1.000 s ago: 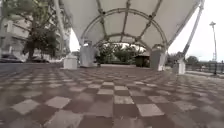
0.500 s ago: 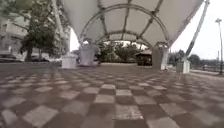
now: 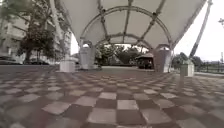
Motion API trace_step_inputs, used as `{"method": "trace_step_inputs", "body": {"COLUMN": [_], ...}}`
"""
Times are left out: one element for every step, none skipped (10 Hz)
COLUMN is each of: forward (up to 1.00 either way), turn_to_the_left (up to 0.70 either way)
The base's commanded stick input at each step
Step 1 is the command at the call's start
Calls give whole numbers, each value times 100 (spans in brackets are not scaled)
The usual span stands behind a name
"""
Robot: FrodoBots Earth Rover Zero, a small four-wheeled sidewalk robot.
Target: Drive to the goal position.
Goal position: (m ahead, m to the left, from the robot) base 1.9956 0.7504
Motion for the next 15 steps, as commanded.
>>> {"method": "trace_step_inputs", "body": {"forward": [85, 85, 85, 85, 85, 85, 85, 85, 85, 85, 85, 85, 85, 85, 85], "turn_to_the_left": [-22, -23, -22, -22, -22, -22, -22, -22, -22, -22, -22, -22, -20, -4, 0]}}
